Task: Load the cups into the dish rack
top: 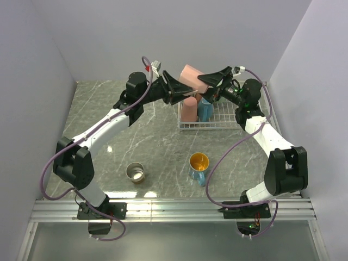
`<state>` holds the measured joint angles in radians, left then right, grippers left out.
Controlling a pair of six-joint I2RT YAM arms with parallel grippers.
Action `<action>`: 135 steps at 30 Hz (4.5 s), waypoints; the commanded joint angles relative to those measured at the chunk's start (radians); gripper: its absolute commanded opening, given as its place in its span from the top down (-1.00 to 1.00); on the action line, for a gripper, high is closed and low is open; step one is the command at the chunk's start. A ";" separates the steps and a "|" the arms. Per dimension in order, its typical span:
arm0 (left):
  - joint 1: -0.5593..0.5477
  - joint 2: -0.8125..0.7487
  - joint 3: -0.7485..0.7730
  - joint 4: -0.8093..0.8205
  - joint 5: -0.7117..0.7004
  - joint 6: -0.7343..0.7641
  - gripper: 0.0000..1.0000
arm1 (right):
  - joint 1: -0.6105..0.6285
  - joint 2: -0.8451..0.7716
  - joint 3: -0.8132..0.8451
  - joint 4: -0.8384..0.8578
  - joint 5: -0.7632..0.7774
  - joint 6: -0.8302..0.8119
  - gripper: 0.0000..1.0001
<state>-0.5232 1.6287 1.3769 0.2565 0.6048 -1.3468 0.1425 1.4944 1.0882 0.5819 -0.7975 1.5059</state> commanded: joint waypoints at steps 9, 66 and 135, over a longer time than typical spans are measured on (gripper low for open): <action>0.066 -0.115 -0.052 -0.058 -0.010 0.069 -0.08 | -0.052 -0.095 0.013 0.041 -0.005 -0.041 1.00; 0.256 -0.345 -0.292 -0.413 -0.082 0.284 0.02 | 0.005 0.337 0.713 -1.481 1.026 -1.041 1.00; -0.006 -0.244 0.043 -0.907 -0.329 0.750 0.07 | 0.063 0.024 0.767 -1.498 0.937 -1.052 -0.99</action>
<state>-0.4534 1.3518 1.3563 -0.5095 0.3553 -0.7448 0.2047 1.6199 1.9114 -0.9707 0.1947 0.4488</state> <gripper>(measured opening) 0.470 0.994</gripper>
